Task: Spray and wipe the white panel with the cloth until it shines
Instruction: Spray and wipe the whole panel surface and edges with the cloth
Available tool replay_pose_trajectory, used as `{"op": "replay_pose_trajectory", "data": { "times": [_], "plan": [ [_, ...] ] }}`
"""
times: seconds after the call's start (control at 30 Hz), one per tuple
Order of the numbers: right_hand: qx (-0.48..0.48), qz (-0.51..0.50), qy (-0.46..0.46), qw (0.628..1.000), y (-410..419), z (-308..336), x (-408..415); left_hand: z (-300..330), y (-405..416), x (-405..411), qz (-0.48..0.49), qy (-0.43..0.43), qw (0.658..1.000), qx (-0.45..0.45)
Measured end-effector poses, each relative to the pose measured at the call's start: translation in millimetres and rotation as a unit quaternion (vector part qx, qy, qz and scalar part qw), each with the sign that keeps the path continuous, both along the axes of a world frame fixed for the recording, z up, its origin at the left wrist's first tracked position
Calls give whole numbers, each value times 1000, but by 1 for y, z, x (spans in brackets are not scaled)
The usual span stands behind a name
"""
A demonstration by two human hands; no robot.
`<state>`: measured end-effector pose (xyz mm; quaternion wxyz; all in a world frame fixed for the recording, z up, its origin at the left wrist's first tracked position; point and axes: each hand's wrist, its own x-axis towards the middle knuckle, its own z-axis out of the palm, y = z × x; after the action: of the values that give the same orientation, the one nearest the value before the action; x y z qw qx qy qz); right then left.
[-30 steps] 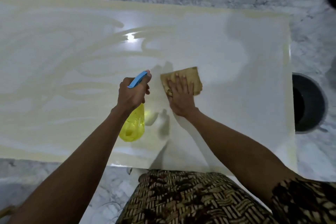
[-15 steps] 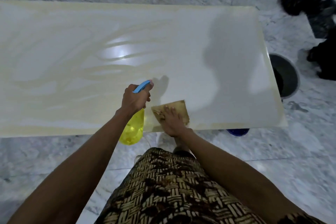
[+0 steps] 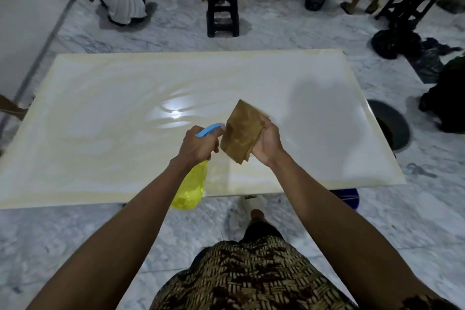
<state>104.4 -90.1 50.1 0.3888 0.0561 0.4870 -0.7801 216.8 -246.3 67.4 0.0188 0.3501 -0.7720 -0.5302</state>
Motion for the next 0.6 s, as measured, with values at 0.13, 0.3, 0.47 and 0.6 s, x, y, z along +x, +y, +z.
{"op": "replay_pose_trajectory", "data": {
  "times": [0.13, 0.3, 0.47, 0.6],
  "plan": [
    [2, 12, 3, 1000, -10, 2, -2, 5, -5, 5, 26, -19, 999, 24],
    [1, 30, 21, 999, -25, 16, -13, 13, -15, 0, 56, -4, 998, -16],
    [8, 54, 14, 998, -51, 19, -30, 12, -31, -16, 45, 5, 999, -25],
    [5, 54, -9, 998, -72, 12, -50, 3, -43, -36, 56, -37, 998, -12]
  ]
}}
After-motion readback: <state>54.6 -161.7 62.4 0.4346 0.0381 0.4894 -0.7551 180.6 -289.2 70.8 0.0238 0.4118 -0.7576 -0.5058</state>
